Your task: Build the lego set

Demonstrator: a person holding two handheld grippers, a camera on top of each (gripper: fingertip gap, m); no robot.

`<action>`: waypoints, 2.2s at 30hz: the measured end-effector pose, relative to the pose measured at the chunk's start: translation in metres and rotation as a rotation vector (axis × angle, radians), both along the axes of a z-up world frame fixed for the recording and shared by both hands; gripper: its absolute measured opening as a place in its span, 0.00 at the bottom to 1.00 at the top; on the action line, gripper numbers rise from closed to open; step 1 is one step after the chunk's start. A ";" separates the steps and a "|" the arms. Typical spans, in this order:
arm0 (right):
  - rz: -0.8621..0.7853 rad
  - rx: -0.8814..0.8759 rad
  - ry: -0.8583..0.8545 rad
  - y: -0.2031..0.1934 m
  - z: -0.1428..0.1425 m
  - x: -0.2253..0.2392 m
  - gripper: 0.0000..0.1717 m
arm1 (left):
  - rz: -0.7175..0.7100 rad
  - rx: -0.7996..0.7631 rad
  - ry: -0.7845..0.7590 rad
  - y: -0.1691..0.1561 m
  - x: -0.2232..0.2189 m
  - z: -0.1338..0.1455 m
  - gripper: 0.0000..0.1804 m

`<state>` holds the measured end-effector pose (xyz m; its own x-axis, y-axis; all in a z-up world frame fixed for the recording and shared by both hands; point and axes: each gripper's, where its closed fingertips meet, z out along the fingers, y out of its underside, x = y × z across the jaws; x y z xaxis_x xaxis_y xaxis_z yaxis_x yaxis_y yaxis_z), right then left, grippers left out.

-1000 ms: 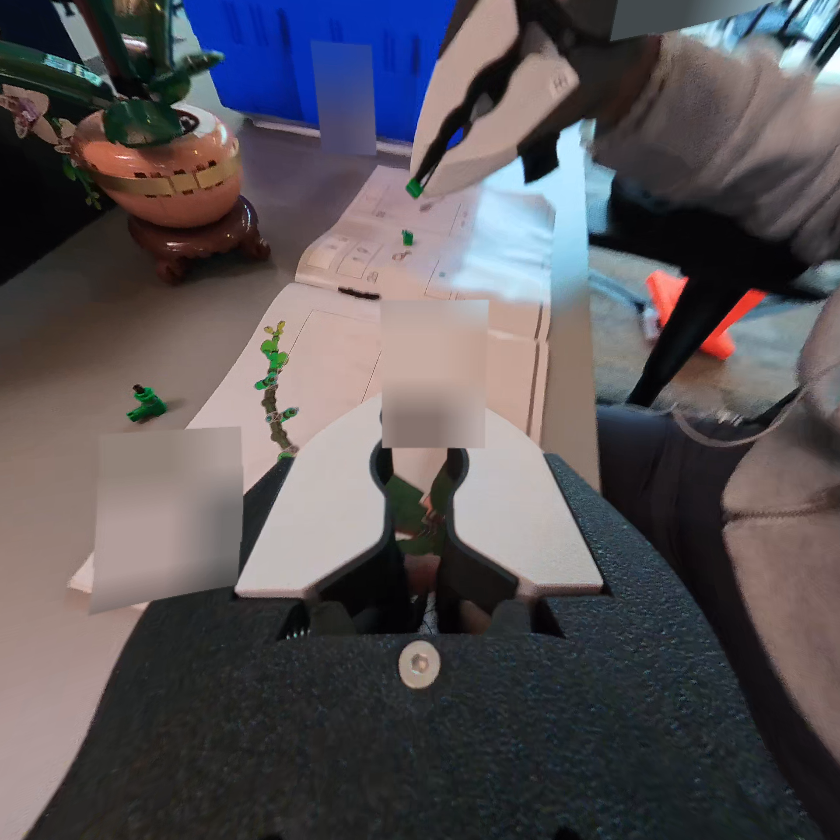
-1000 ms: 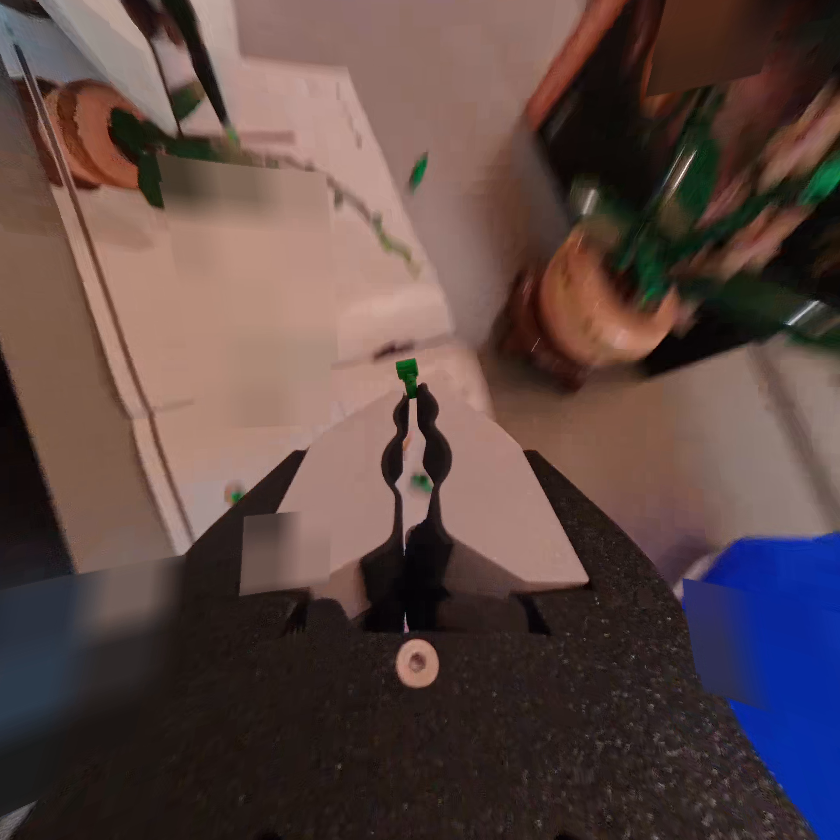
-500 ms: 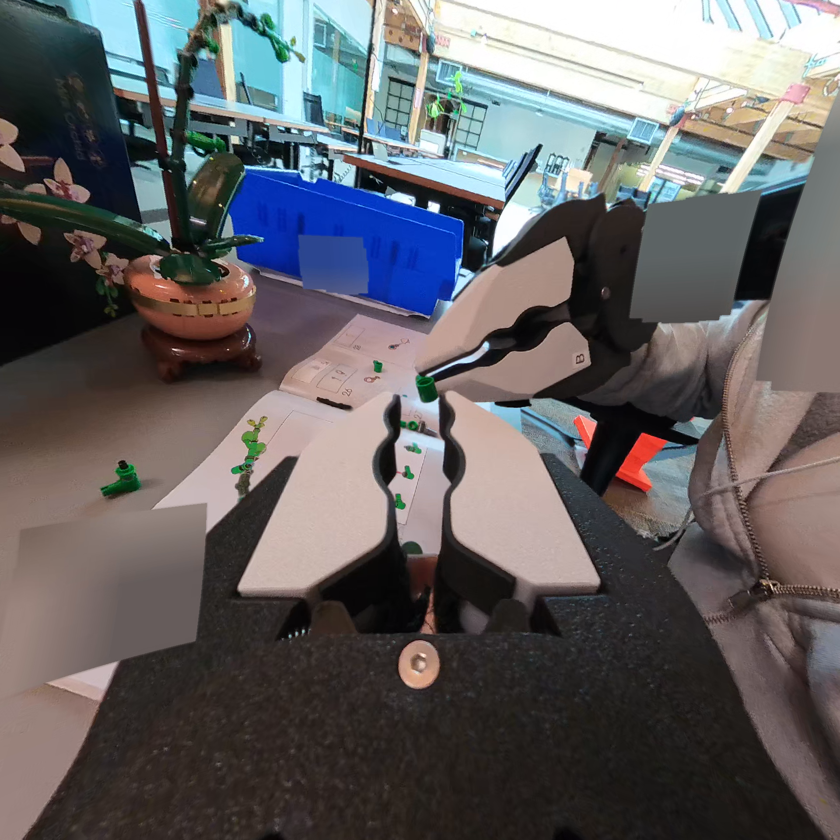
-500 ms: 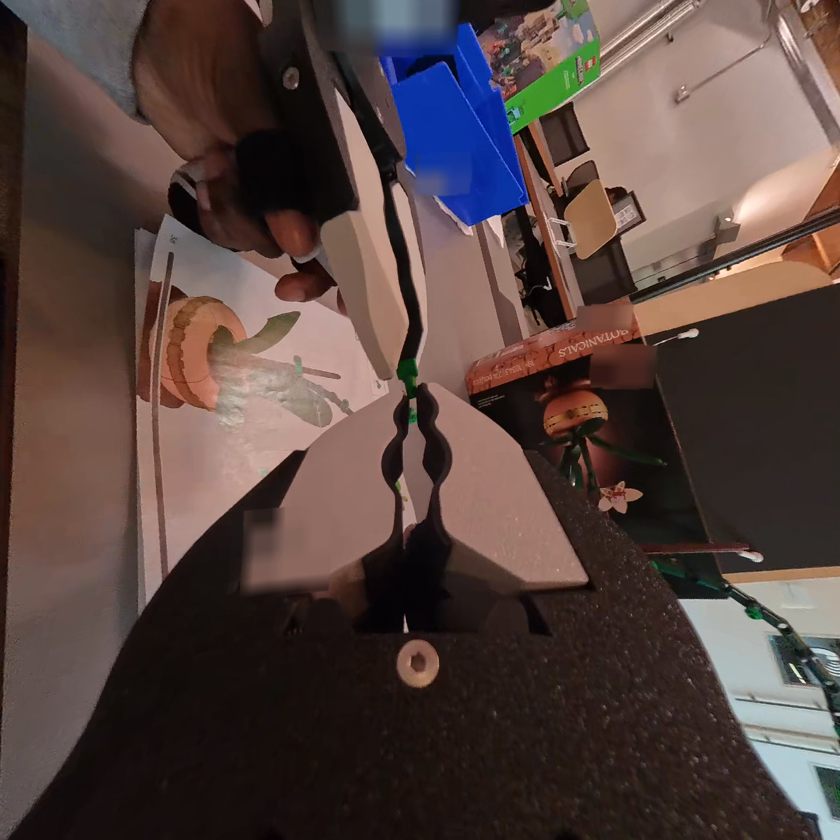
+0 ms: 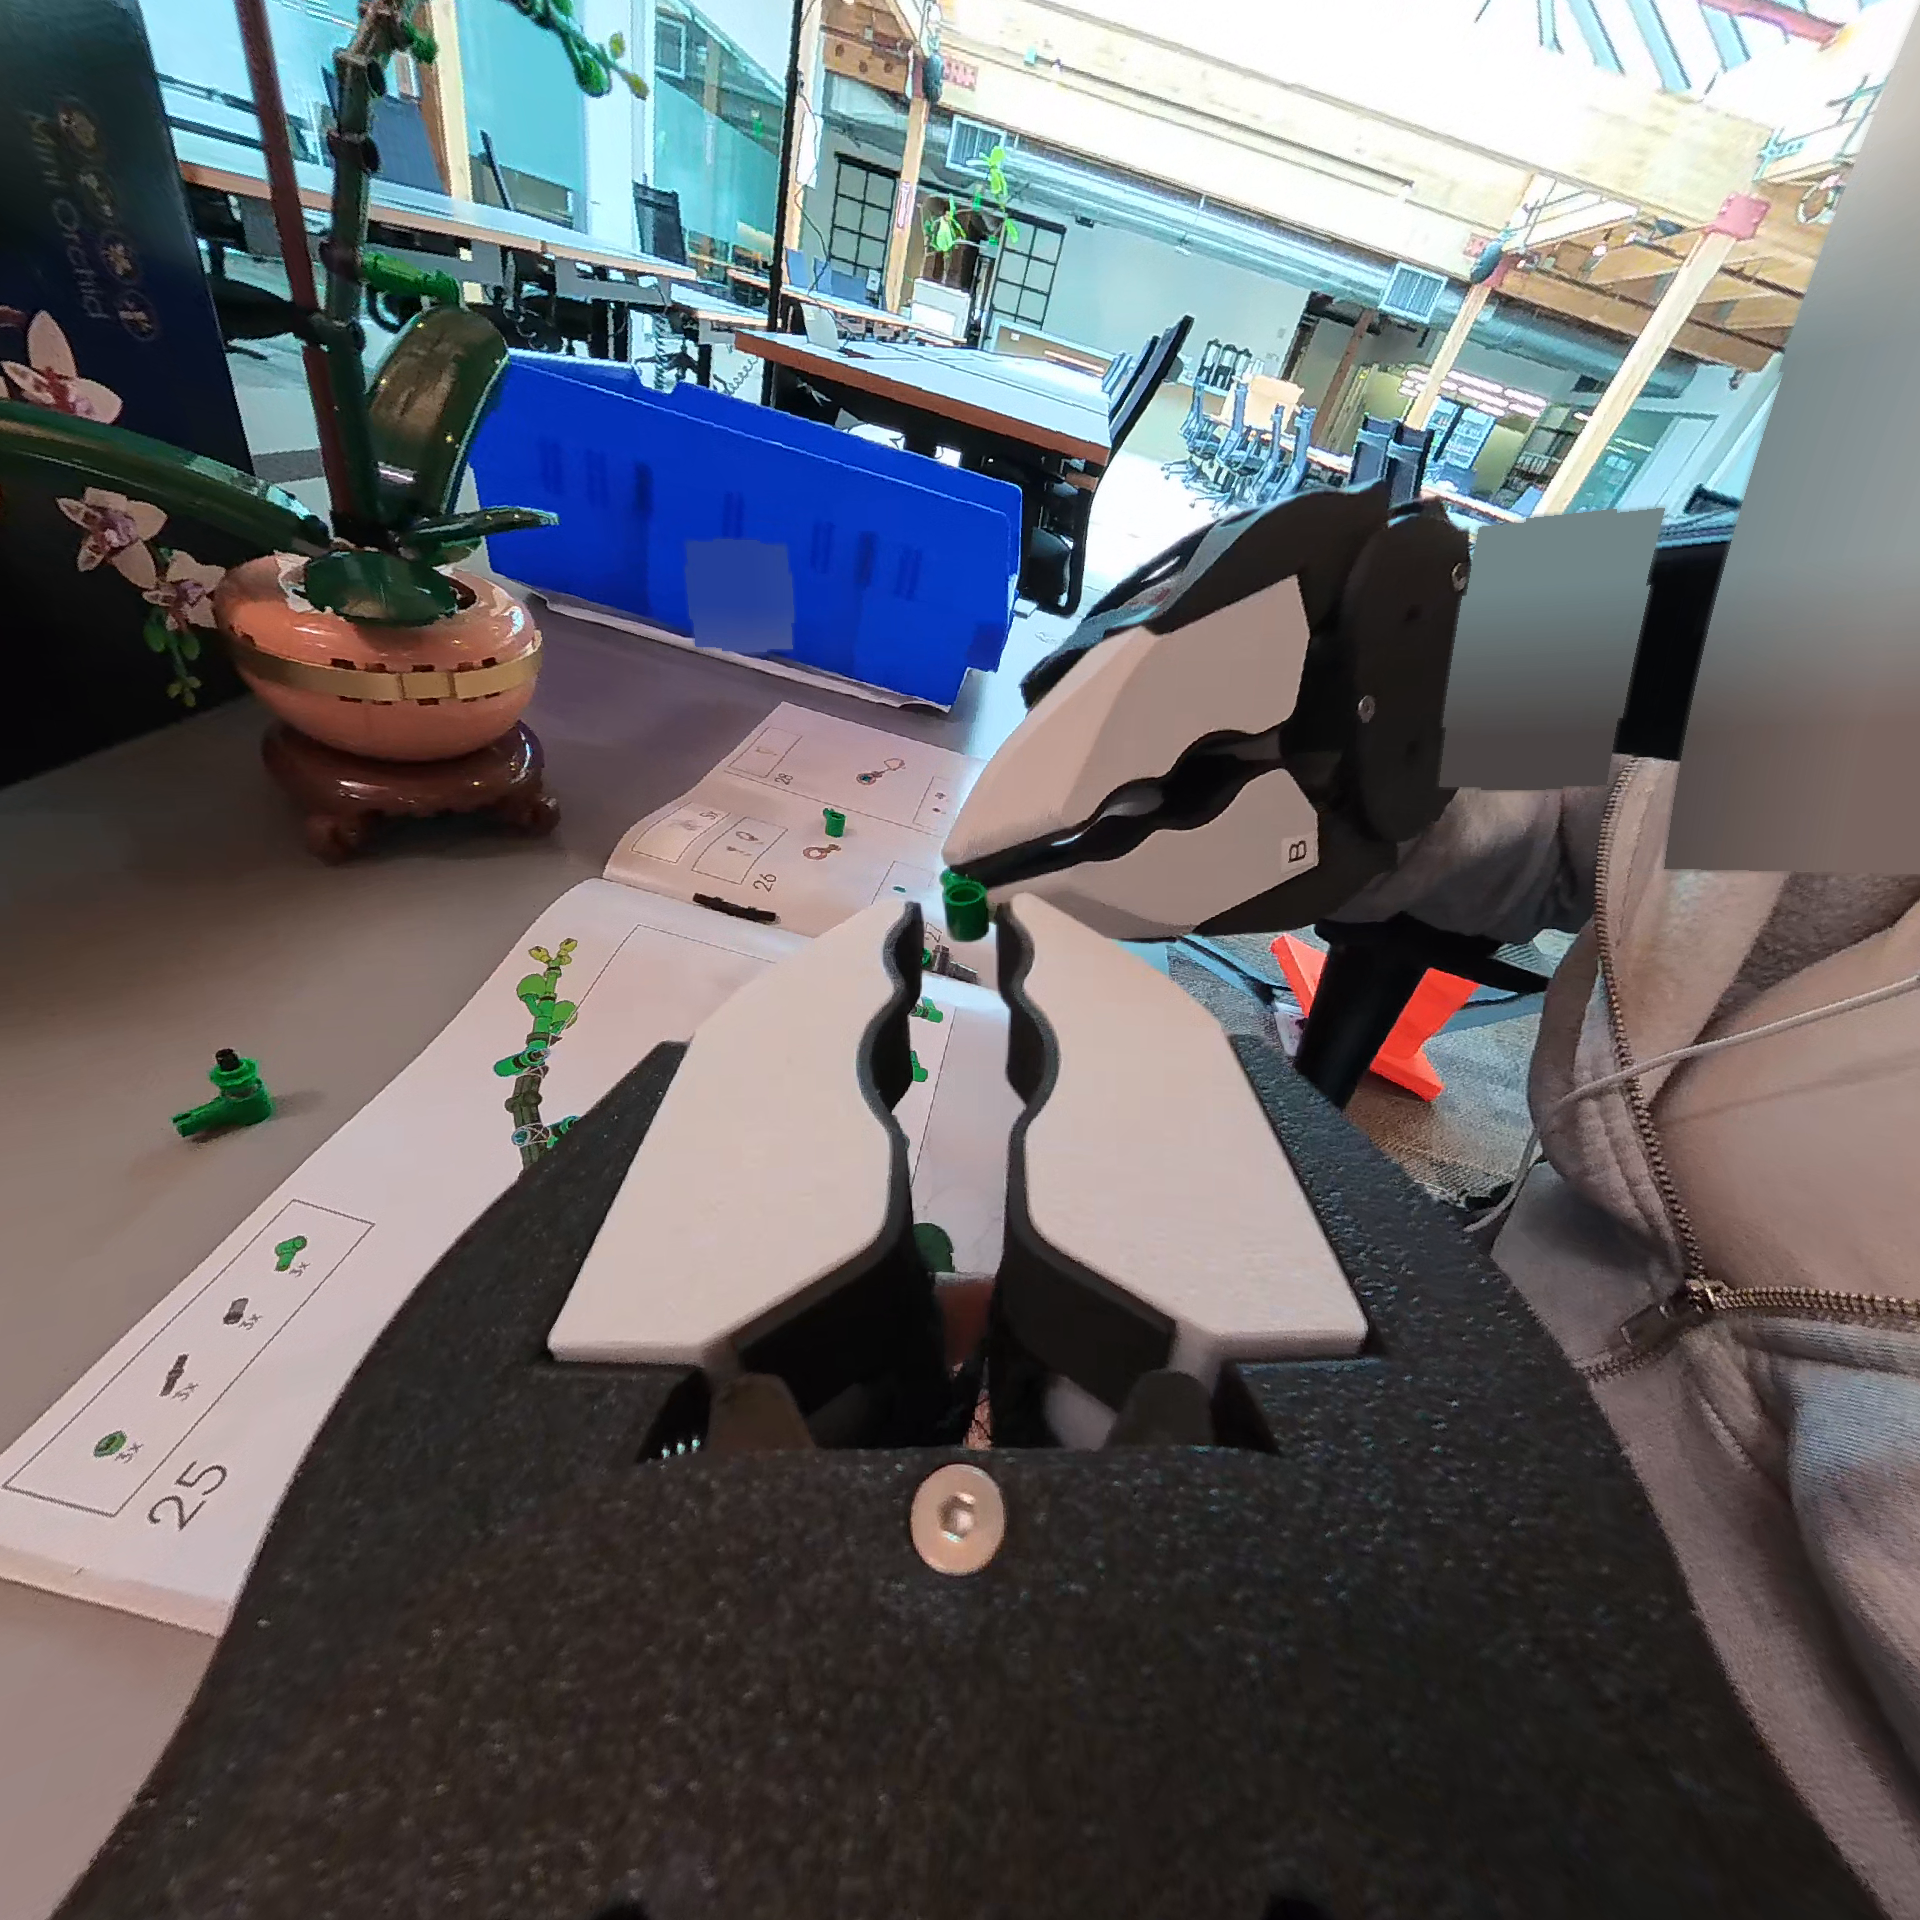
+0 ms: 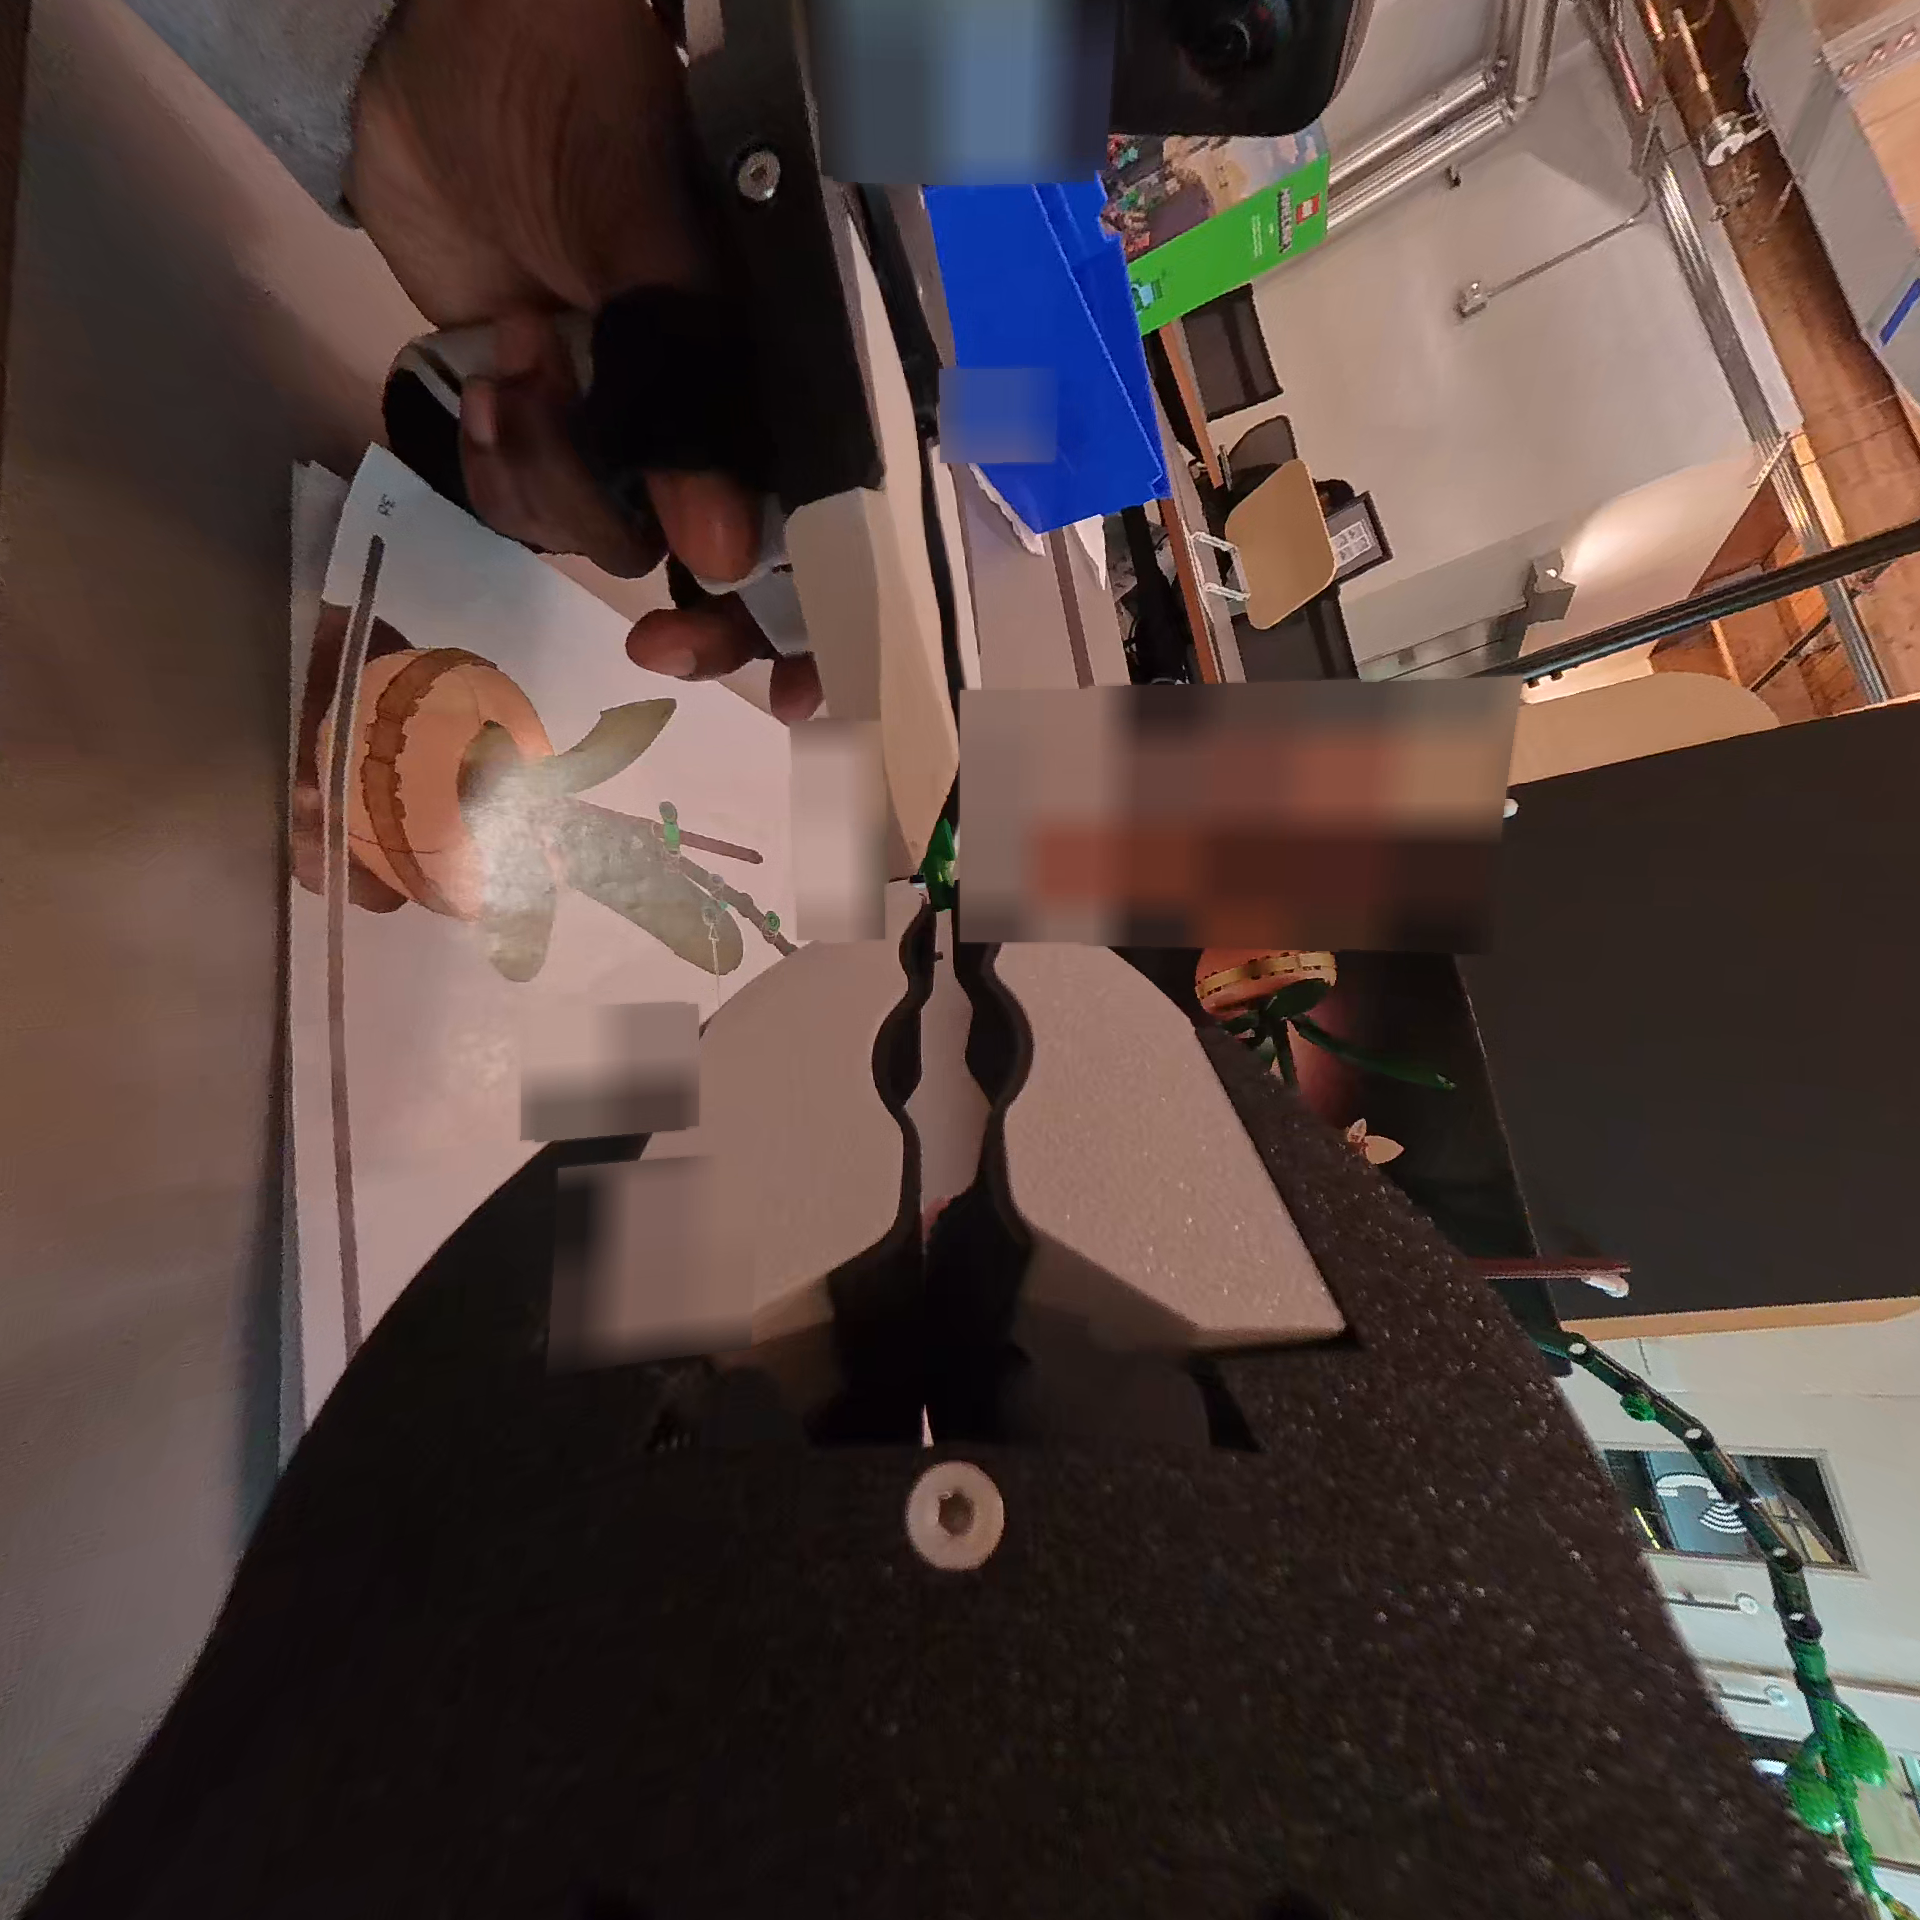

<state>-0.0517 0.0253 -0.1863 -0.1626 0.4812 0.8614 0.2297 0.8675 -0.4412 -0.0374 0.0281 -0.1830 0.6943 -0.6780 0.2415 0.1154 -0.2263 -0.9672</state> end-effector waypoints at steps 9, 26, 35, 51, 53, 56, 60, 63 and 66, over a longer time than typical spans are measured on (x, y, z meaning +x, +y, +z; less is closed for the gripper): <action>0.000 -0.011 0.023 -0.002 -0.001 -0.001 0.01 | -0.009 -0.001 -0.015 0.000 -0.001 -0.001 0.04; 0.182 -0.582 0.032 0.004 0.031 0.021 0.03 | -0.019 0.241 0.142 -0.011 0.002 0.016 0.04; 0.066 -0.844 -0.101 0.044 0.016 0.032 0.01 | -0.018 0.183 0.084 -0.013 -0.013 0.018 0.03; -0.140 -0.897 -0.738 0.067 -0.081 0.092 0.04 | -0.021 0.032 0.366 -0.005 -0.013 -0.036 0.04; -0.139 -0.909 -0.737 0.067 -0.083 0.089 0.04 | -0.025 0.031 0.362 -0.006 -0.012 -0.035 0.04; -0.141 -0.912 -0.745 0.068 -0.087 0.089 0.04 | -0.032 0.031 0.357 -0.006 -0.012 -0.035 0.04; -0.132 -0.921 -0.739 0.069 -0.089 0.086 0.04 | -0.044 0.027 0.376 -0.007 -0.010 -0.038 0.04; -0.125 -0.926 -0.740 0.069 -0.091 0.087 0.03 | -0.043 0.024 0.386 -0.007 -0.010 -0.039 0.04; -0.108 -0.918 -0.737 0.068 -0.092 0.086 0.02 | -0.040 0.013 0.400 -0.006 -0.009 -0.041 0.04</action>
<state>0.0346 0.0934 -0.2780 -0.3962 0.9128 -0.0995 0.7426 0.2548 -0.6194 -0.0467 0.0221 -0.2244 0.7049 -0.7074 -0.0507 -0.2790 -0.2109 -0.9368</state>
